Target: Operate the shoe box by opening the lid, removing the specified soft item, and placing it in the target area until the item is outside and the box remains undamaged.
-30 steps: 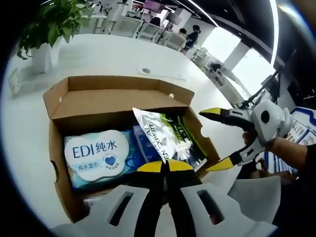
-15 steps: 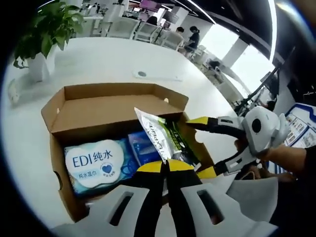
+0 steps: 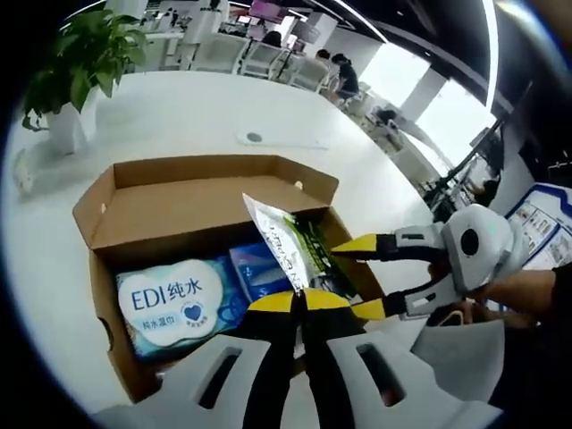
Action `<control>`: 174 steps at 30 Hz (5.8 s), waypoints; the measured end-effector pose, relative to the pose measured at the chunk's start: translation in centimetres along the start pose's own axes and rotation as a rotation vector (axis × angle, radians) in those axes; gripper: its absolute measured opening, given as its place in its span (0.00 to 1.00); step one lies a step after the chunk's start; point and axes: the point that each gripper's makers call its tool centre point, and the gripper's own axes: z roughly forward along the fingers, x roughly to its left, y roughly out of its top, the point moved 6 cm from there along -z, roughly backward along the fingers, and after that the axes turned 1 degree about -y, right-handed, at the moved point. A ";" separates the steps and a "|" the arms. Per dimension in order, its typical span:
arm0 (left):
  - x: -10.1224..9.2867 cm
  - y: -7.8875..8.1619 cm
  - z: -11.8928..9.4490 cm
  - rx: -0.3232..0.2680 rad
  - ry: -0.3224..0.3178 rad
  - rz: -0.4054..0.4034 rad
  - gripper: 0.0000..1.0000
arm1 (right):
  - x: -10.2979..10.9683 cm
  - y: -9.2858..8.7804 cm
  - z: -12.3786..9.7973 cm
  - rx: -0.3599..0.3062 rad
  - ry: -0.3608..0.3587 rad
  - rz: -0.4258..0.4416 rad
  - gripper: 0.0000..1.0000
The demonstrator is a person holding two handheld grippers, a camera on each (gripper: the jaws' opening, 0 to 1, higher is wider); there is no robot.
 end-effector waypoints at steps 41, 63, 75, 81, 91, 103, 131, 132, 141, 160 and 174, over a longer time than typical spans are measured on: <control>0.0 -0.2 -1.5 -0.038 -0.005 0.042 0.00 | 1.0 0.3 -1.0 0.017 0.038 0.043 0.00; -0.7 0.5 -3.2 -0.097 -0.018 0.054 0.00 | 0.9 2.2 -2.6 -0.010 0.028 0.031 0.00; -2.3 0.9 -2.1 -0.099 -0.046 0.069 0.00 | 0.3 1.4 -4.2 -0.006 0.000 0.038 0.00; -3.2 1.0 -1.4 -0.094 -0.059 0.081 0.00 | -0.2 0.7 -4.9 -0.002 -0.019 0.047 0.00; -4.9 1.4 0.3 -0.078 -0.080 0.110 0.00 | -1.0 -0.7 -5.9 0.014 -0.045 0.063 0.00; -6.4 1.2 2.4 -0.049 -0.110 0.128 0.00 | -2.1 -3.0 -6.9 0.046 -0.073 0.076 0.00; -9.5 0.6 7.1 0.017 -0.133 0.154 0.00 | -3.6 -8.1 -6.9 0.129 -0.119 0.113 0.00; -9.5 0.5 7.3 0.018 -0.131 0.153 0.00 | -3.7 -8.3 -7.0 0.130 -0.120 0.114 0.00; -9.8 0.2 8.4 0.031 -0.118 0.140 0.00 | -4.0 -9.4 -6.9 0.147 -0.146 0.130 0.00; -10.7 -0.1 9.9 0.032 -0.105 0.128 0.00 | -3.8 -8.0 -7.6 0.059 -0.177 0.078 0.11; -10.8 0.0 10.2 0.028 -0.090 0.132 0.00 | -2.4 -6.8 -7.0 0.013 -0.152 -0.029 0.00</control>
